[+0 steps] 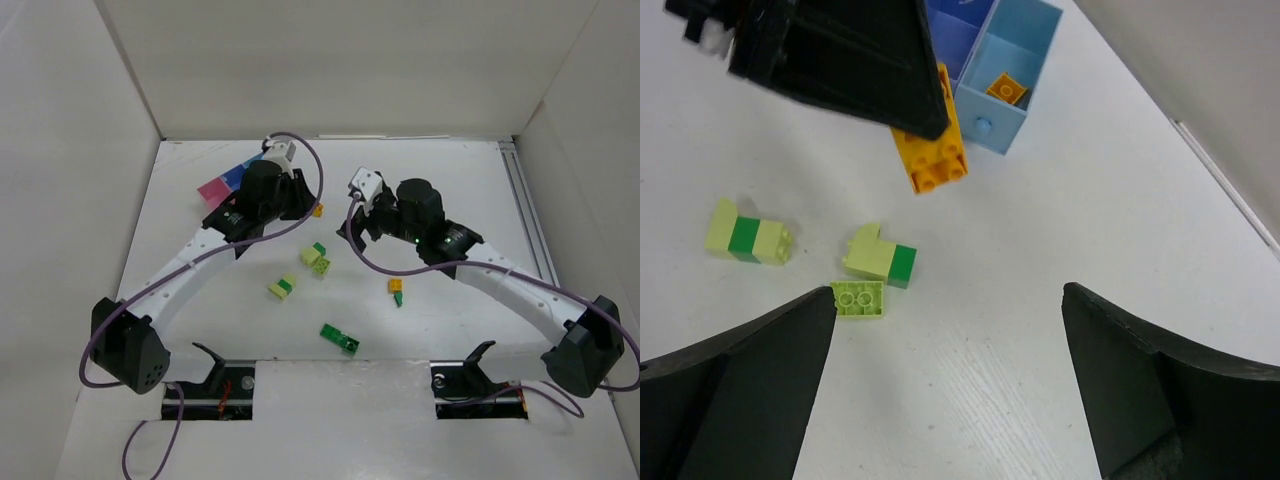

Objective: Sort the legos into containers by color

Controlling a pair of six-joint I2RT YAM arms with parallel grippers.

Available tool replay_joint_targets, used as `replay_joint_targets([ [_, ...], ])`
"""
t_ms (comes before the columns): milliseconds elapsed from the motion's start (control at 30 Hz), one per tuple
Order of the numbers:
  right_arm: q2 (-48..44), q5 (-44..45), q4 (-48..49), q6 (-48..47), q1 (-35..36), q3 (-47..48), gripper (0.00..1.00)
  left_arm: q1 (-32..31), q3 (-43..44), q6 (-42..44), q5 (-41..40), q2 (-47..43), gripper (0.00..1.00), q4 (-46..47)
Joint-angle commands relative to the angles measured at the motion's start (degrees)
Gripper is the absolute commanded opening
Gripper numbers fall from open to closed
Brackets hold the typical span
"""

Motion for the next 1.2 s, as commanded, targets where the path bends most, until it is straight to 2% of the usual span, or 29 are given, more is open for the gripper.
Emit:
replay_joint_targets([
  [0, -3.39, 2.38, 1.22, -0.17, 0.16, 0.31, 0.99, 4.05, 0.61, -0.32, -1.37, -3.21, 0.0, 0.12],
  [133, -4.98, 2.38, 0.69, -0.17, -1.07, -0.39, 0.99, 9.32, -0.28, -0.85, -0.76, -4.44, 0.0, 0.73],
  [333, -5.51, 3.53, -1.24, 0.35, -3.7, -2.76, 0.99, 15.55, 2.61, -2.87, -13.67, -1.11, 0.0, -2.25],
  [433, -5.51, 3.53, -2.64, 0.88, -5.46, -2.77, 0.99, 18.98, 4.55, -3.4, -14.21, 2.49, 0.0, -3.4],
  [900, -0.16, 6.07, -3.18, 3.34, -11.7, -2.68, 0.99, 24.97, 15.09, -2.78, -12.63, 17.87, 0.0, -0.94],
  [1167, 3.28, 6.6, -2.65, 4.4, -12.94, -1.63, 0.99, 25.5, 19.49, -2.78, -12.1, 21.13, 0.0, -2.61],
])
